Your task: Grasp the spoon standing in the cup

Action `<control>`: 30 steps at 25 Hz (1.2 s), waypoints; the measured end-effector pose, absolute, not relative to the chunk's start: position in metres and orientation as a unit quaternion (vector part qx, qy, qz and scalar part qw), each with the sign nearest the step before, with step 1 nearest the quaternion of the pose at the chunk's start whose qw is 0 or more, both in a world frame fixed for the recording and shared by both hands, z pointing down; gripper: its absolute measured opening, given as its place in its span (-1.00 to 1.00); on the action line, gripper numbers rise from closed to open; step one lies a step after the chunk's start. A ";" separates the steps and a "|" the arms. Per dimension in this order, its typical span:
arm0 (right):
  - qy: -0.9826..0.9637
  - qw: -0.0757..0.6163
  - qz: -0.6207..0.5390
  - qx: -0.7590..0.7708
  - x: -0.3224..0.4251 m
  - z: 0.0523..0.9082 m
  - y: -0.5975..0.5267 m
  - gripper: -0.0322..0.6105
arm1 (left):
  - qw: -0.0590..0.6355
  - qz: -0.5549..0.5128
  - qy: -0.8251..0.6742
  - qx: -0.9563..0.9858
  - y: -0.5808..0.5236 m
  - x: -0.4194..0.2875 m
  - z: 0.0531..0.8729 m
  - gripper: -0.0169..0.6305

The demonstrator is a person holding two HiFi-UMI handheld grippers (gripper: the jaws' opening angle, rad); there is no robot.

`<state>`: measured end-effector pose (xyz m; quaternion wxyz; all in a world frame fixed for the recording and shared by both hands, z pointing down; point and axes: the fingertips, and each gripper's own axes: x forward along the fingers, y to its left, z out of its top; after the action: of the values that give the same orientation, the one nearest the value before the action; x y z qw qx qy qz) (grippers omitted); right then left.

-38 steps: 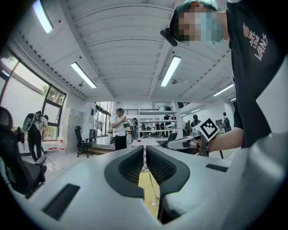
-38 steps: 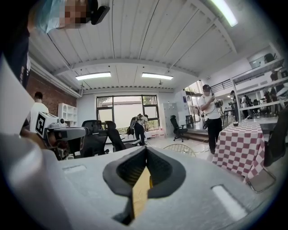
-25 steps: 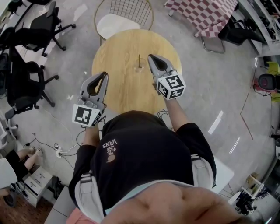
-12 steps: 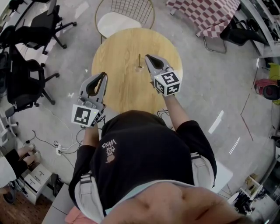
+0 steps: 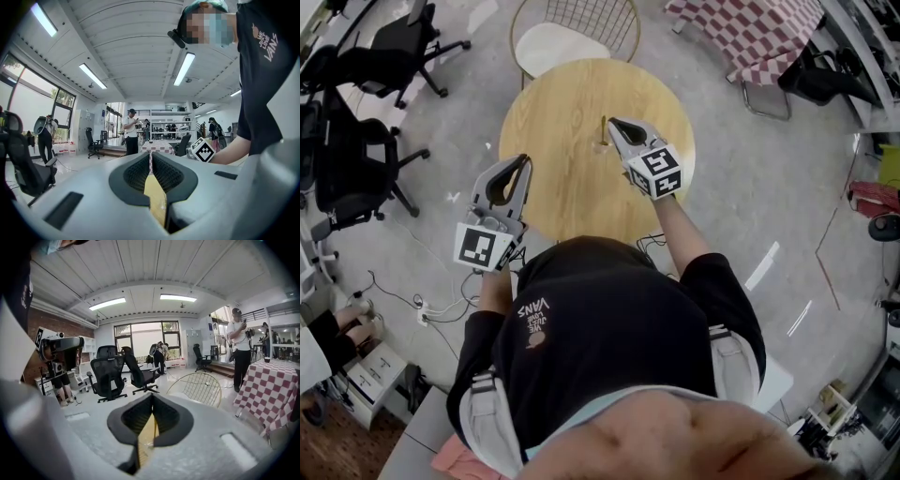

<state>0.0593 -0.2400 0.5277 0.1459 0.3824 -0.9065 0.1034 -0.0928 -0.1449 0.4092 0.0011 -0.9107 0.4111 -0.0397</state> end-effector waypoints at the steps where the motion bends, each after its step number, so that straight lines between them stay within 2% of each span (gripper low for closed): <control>1: -0.907 0.149 0.104 0.379 0.058 0.530 -0.241 -0.90 | 0.000 -0.040 0.412 -0.910 -0.145 -0.093 0.410 -0.88; 22: -0.911 0.182 0.124 0.349 0.057 0.554 -0.248 -0.90 | -0.011 -0.043 0.427 -0.903 -0.146 -0.096 0.419 -0.88; 23: -0.911 0.184 0.127 0.347 0.056 0.556 -0.248 -0.80 | -0.012 -0.043 0.427 -0.903 -0.146 -0.096 0.419 -0.88; 24: -0.910 0.187 0.131 0.345 0.055 0.558 -0.248 -0.44 | -0.013 -0.042 0.427 -0.903 -0.147 -0.096 0.420 -0.88; 30: -0.914 0.197 0.137 0.327 0.049 0.564 -0.247 -0.40 | -0.016 -0.042 0.426 -0.904 -0.145 -0.095 0.421 -0.88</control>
<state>0.0492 -0.2466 0.5645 0.1973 0.3272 -0.9139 0.1369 -0.0949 -0.1453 0.4210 -0.0155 -0.9037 0.4259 -0.0423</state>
